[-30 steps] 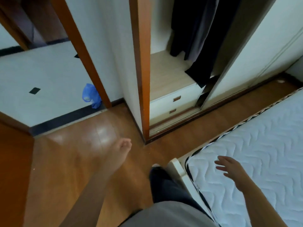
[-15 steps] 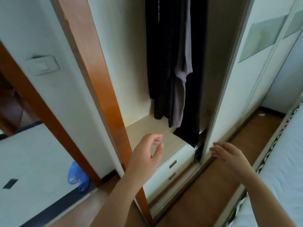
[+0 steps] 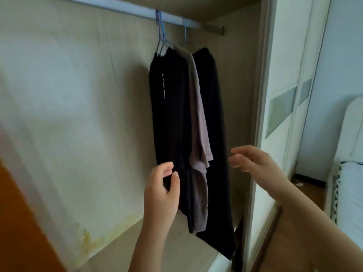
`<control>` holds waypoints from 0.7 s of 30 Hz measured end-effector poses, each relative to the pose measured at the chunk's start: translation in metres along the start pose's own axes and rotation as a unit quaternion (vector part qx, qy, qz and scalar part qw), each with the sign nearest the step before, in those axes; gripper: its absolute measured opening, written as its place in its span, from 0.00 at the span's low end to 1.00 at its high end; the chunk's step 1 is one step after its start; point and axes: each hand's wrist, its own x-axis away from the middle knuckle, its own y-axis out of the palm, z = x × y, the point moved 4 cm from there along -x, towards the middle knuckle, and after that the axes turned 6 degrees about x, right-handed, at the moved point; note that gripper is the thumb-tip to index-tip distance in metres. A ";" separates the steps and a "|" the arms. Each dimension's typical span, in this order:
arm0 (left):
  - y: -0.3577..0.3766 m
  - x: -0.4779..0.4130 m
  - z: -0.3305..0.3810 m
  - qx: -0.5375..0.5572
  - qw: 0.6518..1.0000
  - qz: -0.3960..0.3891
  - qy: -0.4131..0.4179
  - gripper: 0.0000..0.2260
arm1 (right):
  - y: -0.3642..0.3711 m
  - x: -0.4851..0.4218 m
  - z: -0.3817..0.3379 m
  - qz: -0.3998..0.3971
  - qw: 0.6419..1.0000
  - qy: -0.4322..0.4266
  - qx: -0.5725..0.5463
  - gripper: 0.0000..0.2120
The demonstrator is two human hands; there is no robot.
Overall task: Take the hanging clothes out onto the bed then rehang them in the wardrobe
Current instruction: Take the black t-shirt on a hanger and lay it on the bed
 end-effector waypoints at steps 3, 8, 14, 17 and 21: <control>0.015 -0.048 0.002 -0.001 0.999 0.033 0.018 0.09 | -0.003 -0.052 -0.025 0.000 0.998 -0.066 0.002 0.08; 0.040 -0.134 0.022 -0.022 0.994 0.083 0.060 0.11 | -0.017 -0.127 -0.085 0.001 0.980 -0.179 -0.082 0.07; 0.065 -0.209 0.043 -0.050 0.990 0.086 0.100 0.14 | -0.005 -0.176 -0.152 -0.012 0.958 -0.277 -0.077 0.06; 0.081 -0.228 0.050 -0.108 0.985 0.077 0.106 0.16 | -0.002 -0.193 -0.160 0.012 0.957 -0.289 -0.002 0.10; 0.092 -0.244 0.047 -0.131 0.984 0.086 0.085 0.12 | -0.010 -0.217 -0.156 0.028 0.964 -0.260 0.048 0.10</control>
